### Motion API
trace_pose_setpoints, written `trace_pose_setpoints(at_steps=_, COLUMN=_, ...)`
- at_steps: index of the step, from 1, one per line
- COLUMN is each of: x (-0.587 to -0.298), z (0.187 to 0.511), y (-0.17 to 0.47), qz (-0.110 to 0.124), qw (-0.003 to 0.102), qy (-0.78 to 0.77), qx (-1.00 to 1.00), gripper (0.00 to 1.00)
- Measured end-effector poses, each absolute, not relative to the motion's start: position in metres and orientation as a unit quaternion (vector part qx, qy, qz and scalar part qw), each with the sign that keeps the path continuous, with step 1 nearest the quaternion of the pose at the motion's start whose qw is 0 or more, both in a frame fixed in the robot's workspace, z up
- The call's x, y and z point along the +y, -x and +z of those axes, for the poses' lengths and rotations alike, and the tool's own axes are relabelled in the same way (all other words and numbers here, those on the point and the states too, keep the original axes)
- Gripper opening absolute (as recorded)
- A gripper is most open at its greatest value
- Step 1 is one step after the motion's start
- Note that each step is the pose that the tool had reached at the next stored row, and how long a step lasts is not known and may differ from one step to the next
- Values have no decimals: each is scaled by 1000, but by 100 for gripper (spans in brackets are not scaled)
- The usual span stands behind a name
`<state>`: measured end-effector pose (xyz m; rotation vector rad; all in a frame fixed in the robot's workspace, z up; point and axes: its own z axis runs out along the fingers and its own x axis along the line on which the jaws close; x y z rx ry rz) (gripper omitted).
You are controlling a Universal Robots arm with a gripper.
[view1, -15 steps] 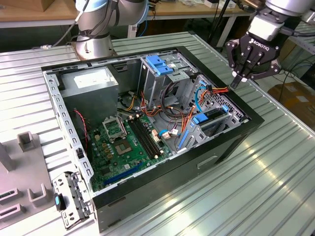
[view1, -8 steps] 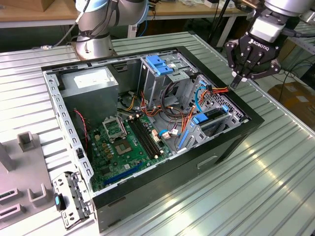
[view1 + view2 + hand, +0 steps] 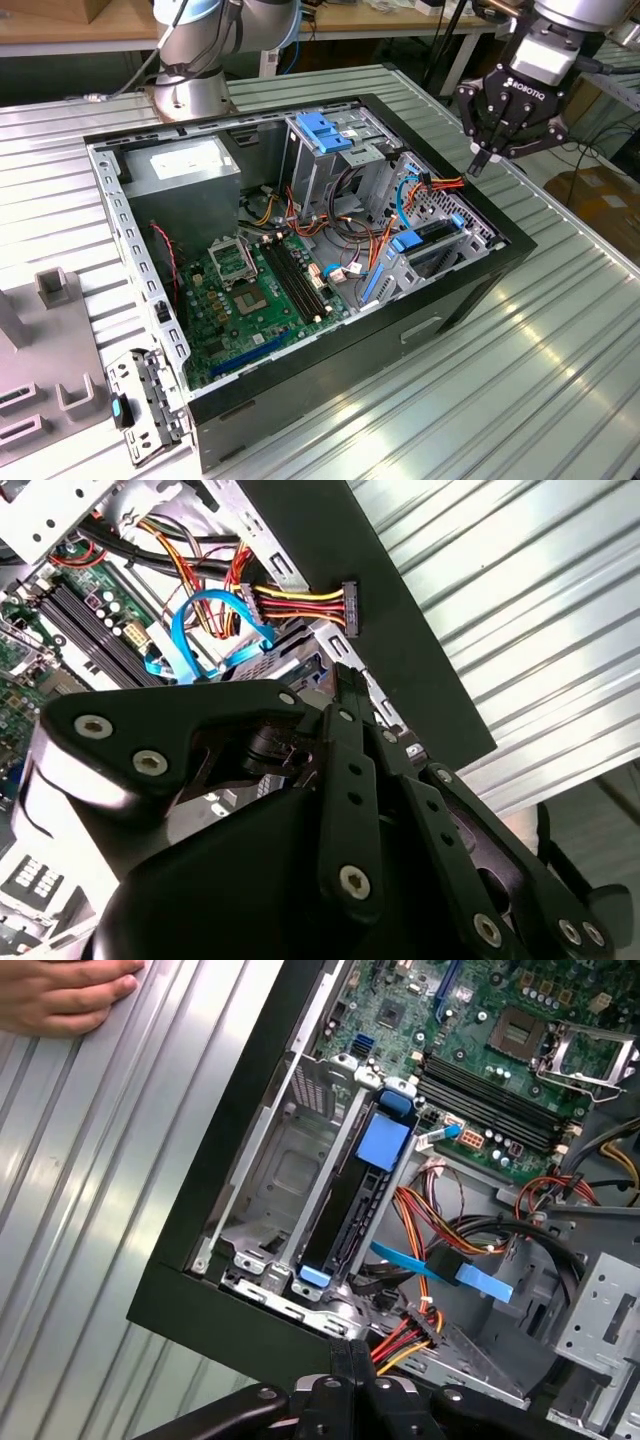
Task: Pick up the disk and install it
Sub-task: 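Insert the first disk wire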
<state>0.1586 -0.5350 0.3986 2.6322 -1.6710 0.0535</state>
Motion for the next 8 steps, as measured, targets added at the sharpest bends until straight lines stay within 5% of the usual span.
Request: trace_pose_setpoints(at_steps=8, x=-534, z=394, y=-159, qz=21, qw=9, qy=-881, qx=-473, gripper=11)
